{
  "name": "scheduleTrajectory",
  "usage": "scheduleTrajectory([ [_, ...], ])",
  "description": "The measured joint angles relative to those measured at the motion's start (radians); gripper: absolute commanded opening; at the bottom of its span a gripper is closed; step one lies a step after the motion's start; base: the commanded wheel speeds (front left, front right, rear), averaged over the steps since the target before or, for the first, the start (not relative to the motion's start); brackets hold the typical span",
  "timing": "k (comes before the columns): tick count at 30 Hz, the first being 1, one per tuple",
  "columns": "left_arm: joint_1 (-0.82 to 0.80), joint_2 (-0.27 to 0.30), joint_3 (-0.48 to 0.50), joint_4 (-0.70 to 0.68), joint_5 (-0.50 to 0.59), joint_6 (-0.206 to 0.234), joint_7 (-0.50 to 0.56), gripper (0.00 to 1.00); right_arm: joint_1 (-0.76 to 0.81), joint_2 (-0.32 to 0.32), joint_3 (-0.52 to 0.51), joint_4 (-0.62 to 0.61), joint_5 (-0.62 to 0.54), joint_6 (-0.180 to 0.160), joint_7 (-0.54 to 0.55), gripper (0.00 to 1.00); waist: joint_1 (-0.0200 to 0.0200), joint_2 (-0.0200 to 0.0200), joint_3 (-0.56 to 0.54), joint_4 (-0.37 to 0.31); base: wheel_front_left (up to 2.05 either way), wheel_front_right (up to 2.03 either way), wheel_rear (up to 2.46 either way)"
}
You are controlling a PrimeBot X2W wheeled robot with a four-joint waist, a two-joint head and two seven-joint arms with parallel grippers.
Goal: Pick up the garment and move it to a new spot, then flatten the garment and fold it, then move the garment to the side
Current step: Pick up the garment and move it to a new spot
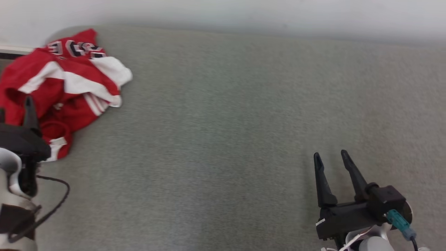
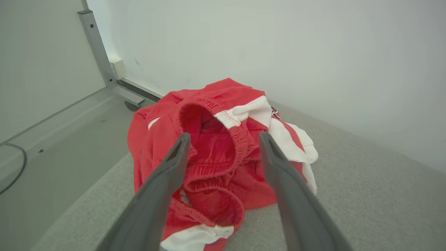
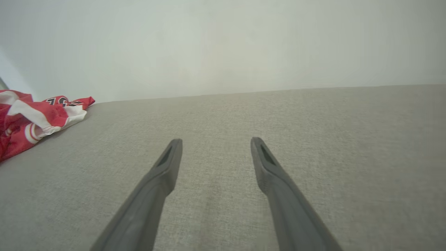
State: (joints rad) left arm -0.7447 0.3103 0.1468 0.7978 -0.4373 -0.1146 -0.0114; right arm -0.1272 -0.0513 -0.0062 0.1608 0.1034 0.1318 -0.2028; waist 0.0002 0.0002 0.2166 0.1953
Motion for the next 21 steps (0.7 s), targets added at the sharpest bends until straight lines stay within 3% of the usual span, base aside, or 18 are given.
scheduleTrajectory([
  [8, -0.045, 0.047, 0.012, 0.082, -0.027, 0.011, 0.054, 1.0, 0.004, -0.001, -0.023, -0.066, 0.001, 0.0, 0.01, 1.0, 0.0001, 0.0, 0.118, -0.101, 0.0, 0.0, 0.0],
  [13, -0.086, 0.082, 0.007, 0.129, 0.002, 0.073, 0.048, 1.0, 0.004, -0.001, -0.011, -0.075, 0.012, 0.0, 0.009, 1.0, 0.0001, 0.0001, 0.181, -0.147, 0.0, 0.0, 0.0],
  [14, -0.09, 0.088, 0.007, 0.137, 0.007, 0.091, 0.039, 0.72, 0.004, -0.001, -0.007, -0.075, 0.016, 0.0, 0.009, 1.0, 0.0001, 0.0, 0.19, -0.156, 0.0, 0.0, 0.0],
  [15, -0.094, 0.095, 0.005, 0.144, 0.011, 0.099, 0.03, 0.3, 0.004, -0.001, -0.005, -0.074, 0.018, 0.0, 0.009, 1.0, 0.0, 0.0, 0.198, -0.163, 0.0, 0.0, 0.0],
  [16, -0.098, 0.101, 0.0, 0.146, 0.019, 0.105, 0.016, 0.0, 0.003, -0.001, -0.004, -0.073, 0.019, 0.0, 0.008, 1.0, 0.0, 0.0, 0.205, -0.17, 0.0, 0.0, 0.0],
  [21, -0.117, 0.11, -0.02, 0.16, 0.032, 0.096, -0.009, 0.0, -0.002, -0.001, 0.009, -0.046, 0.036, 0.0, -0.001, 1.0, 0.0, 0.0, 0.209, -0.184, 0.0, 0.0, 0.0],
])
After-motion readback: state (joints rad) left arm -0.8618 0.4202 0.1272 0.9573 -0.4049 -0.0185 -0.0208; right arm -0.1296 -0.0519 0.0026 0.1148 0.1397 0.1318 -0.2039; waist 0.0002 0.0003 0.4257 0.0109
